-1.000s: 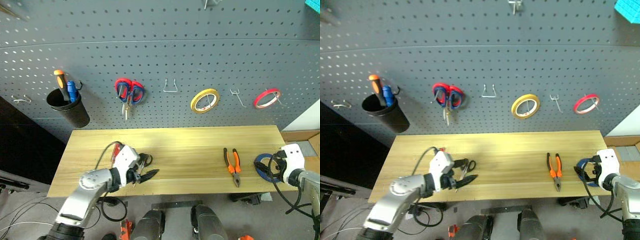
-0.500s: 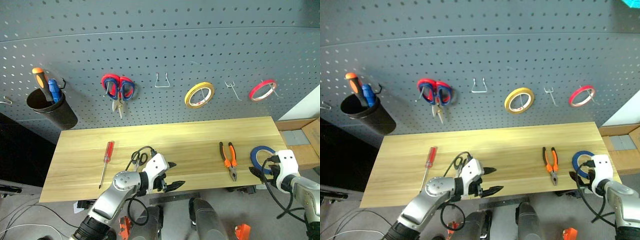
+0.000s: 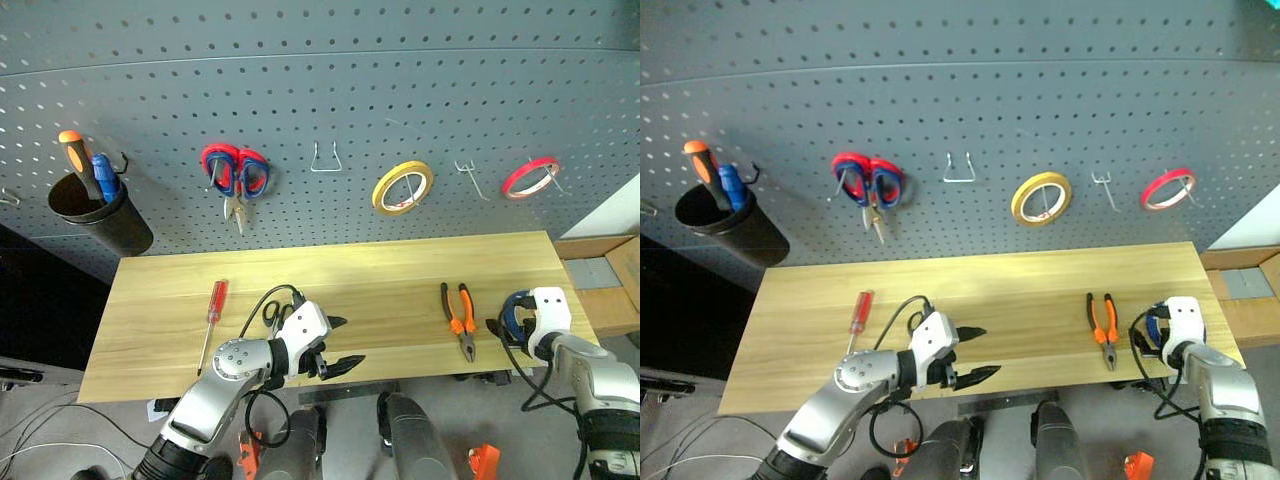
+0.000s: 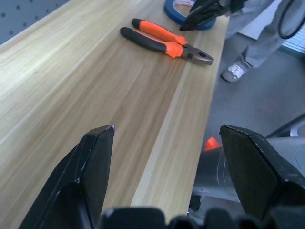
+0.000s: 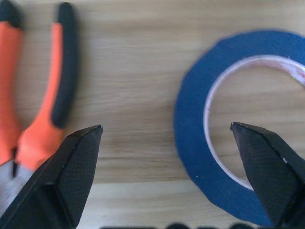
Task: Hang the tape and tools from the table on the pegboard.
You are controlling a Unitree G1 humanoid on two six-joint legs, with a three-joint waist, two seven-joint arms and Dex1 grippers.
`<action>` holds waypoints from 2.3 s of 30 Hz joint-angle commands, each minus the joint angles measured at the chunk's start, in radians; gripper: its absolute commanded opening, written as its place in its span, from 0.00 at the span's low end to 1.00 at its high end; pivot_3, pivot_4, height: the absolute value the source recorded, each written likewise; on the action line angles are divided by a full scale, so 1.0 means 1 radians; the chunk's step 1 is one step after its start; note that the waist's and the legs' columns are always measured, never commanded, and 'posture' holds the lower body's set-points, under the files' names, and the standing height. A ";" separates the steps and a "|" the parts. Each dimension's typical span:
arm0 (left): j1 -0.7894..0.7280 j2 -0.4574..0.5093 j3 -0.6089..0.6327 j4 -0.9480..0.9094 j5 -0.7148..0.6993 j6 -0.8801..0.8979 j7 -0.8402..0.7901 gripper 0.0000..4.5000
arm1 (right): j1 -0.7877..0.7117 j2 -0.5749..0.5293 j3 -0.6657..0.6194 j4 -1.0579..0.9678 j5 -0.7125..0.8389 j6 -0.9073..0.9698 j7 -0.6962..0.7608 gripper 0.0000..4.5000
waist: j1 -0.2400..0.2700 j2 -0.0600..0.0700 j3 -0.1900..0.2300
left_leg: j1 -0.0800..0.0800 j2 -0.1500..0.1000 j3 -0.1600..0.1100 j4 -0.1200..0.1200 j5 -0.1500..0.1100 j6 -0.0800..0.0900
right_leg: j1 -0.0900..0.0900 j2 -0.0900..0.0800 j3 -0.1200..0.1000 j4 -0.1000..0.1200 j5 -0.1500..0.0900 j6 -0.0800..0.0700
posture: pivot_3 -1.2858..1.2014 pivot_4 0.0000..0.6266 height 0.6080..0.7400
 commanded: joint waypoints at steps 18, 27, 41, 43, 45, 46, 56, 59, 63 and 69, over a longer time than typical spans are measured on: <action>-0.022 0.037 0.050 -0.063 -0.037 0.026 -0.002 0.84 | -0.150 0.080 -0.193 0.106 0.049 0.230 -0.220 0.24 | 0.006 -0.001 0.000 | -0.001 0.000 0.000 0.000 0.001 -0.001 | 0.000 0.000 -0.001 -0.001 0.000 0.000 | 0.46 0.50 1.00; -0.135 -0.033 0.051 0.059 -0.045 -0.037 0.009 0.84 | 0.036 0.043 -0.131 -0.352 0.001 0.155 -0.228 0.08 | 0.000 0.001 -0.001 | -0.003 -0.001 0.001 0.000 0.001 -0.002 | -0.003 0.000 0.000 0.000 0.001 0.001 | 0.42 0.47 1.00; -0.284 -0.132 0.191 0.226 -0.058 -0.252 0.079 0.84 | 0.147 0.109 -0.041 -1.035 0.243 -0.056 -0.031 0.08 | -0.078 -0.002 -0.003 | -0.003 0.001 0.008 0.004 0.001 -0.002 | -0.005 0.002 0.002 -0.001 0.007 0.012 | 0.37 0.42 1.00; -0.291 -0.129 0.211 0.221 -0.077 -0.264 0.082 0.84 | 0.098 0.107 -0.035 -1.006 0.242 -0.065 -0.034 0.08 | -0.081 -0.002 -0.003 | -0.003 0.001 0.007 0.004 0.002 -0.002 | -0.005 0.002 0.001 0.000 0.007 0.011 | 0.37 0.42 1.00; -0.287 -0.117 0.228 0.195 -0.095 -0.278 0.071 0.84 | 0.035 0.101 -0.007 -0.955 0.236 -0.082 -0.021 0.08 | -0.082 -0.002 -0.004 | -0.003 0.002 0.006 0.004 0.002 -0.002 | -0.005 0.002 0.001 0.000 0.007 0.011 | 0.38 0.40 1.00; -0.284 -0.114 0.235 0.180 -0.108 -0.267 0.068 0.84 | 0.008 0.098 0.009 -0.925 0.226 -0.097 -0.016 0.08 | -0.083 -0.002 -0.004 | -0.003 0.002 0.005 0.004 0.003 -0.003 | -0.005 0.002 0.000 0.001 0.008 0.011 | 0.39 0.39 1.00; -0.217 -0.076 0.244 0.045 -0.110 -0.182 0.112 0.84 | -0.147 0.113 0.100 -0.622 0.185 -0.255 0.068 0.08 | -0.077 -0.003 -0.007 | -0.013 0.001 0.009 0.005 0.003 -0.003 | -0.016 0.002 0.001 0.002 0.008 0.009 | 0.42 0.34 1.00; -0.202 -0.066 0.251 0.023 -0.105 -0.171 0.129 0.84 | -0.186 0.125 0.132 -0.536 0.168 -0.300 0.095 0.08 | -0.073 -0.002 -0.010 | -0.012 0.001 0.009 0.005 0.003 -0.003 | -0.016 0.002 0.002 0.002 0.009 0.009 | 0.43 0.33 1.00; -0.195 -0.057 0.264 0.001 -0.104 -0.157 0.155 0.84 | -0.242 0.146 0.156 -0.427 0.142 -0.352 0.113 0.08 | -0.061 -0.002 -0.015 | -0.012 0.001 0.009 0.006 0.003 -0.004 | -0.017 0.002 0.001 0.004 0.010 0.007 | 0.44 0.31 1.00; -0.183 -0.036 0.271 -0.017 -0.094 -0.148 0.181 0.84 | -0.334 0.166 0.167 -0.265 0.113 -0.360 0.106 0.15 | -0.044 -0.002 -0.027 | -0.012 0.001 0.009 0.007 0.004 -0.004 | -0.017 0.002 0.001 0.004 0.010 0.006 | 0.45 0.30 1.00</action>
